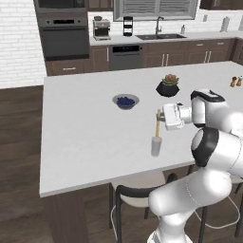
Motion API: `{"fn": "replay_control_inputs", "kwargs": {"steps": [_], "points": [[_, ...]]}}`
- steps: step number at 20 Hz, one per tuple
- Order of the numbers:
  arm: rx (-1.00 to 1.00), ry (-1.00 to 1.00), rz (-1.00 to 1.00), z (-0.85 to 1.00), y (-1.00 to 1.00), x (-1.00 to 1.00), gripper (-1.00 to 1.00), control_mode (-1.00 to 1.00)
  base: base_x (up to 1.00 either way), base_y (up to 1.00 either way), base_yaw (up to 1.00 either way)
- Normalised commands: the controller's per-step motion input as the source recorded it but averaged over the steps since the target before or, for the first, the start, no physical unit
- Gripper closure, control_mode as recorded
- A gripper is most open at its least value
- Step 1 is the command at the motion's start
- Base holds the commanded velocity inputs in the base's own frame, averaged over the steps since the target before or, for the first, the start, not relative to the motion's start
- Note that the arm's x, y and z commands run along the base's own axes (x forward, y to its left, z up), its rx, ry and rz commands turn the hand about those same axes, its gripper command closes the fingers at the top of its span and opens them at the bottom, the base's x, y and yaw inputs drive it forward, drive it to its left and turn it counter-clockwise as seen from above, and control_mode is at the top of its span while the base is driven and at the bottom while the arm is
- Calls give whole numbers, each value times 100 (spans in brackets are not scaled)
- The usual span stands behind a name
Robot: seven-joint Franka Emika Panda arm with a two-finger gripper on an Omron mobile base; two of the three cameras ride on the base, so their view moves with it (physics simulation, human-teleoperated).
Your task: Take a straw from the drawer in front and place it inside the glass cup on the dining counter.
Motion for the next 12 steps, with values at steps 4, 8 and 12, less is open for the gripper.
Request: {"fn": "replay_control_inputs", "kwargs": {"steps": [4,8,12], "points": [[0,1,0,-26,0,17,100,-100,0,0,0],[0,1,0,-29,0,1,100,-100,0,0,0],[0,0,0,-21,0,0,100,-100,0,0,0]]}}
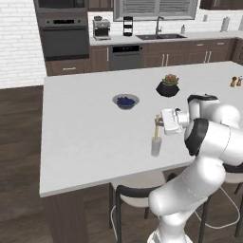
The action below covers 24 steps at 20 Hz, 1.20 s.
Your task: Take a straw from the drawer in front and place it inside the glass cup on the dining counter.
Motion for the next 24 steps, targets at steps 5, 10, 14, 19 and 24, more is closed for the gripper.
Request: {"fn": "replay_control_inputs", "kwargs": {"steps": [5,10,14,19,24], "points": [[0,0,0,-23,0,10,100,-100,0,0,0],[0,0,0,-24,0,9,100,-100,0,0,0],[0,0,0,-24,0,3,100,-100,0,0,0],[0,0,0,-6,0,-25,100,-100,0,0,0],[0,0,0,-9,0,-16,100,-100,0,0,0]]}}
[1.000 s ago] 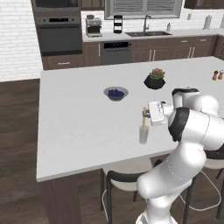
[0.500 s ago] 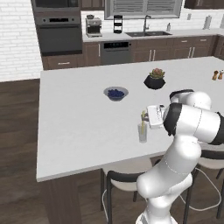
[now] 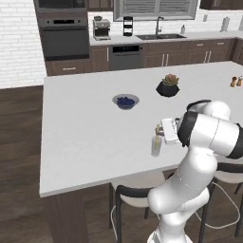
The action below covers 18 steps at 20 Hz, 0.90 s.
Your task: Take a straw from the drawer in front and place it inside the glass cup on the dining counter.
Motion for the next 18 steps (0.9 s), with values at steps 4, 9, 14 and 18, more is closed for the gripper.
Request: {"fn": "replay_control_inputs", "kwargs": {"steps": [4,9,14,18], "points": [[0,0,0,-9,0,-1,100,-100,0,0,0],[0,0,0,-2,0,0,-100,-100,0,0,0],[0,0,0,1,-12,-6,-100,-100,0,0,0],[0,0,0,27,-21,-36,-100,-100,0,0,0]]}}
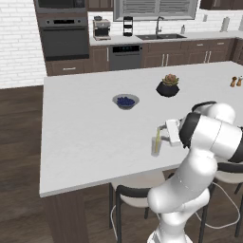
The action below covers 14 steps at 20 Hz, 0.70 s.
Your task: Take a straw from the drawer in front and place it inside the glass cup on the dining counter.
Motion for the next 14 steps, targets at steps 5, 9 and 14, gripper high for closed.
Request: {"fn": "replay_control_inputs", "kwargs": {"steps": [5,9,14], "points": [[-1,-3,-1,79,-13,-55,-100,-100,0,0,0],[-13,-10,-3,100,0,-68,-100,-100,0,0,0],[-35,-16,-5,100,23,-66,-100,-100,0,0,0]]}}
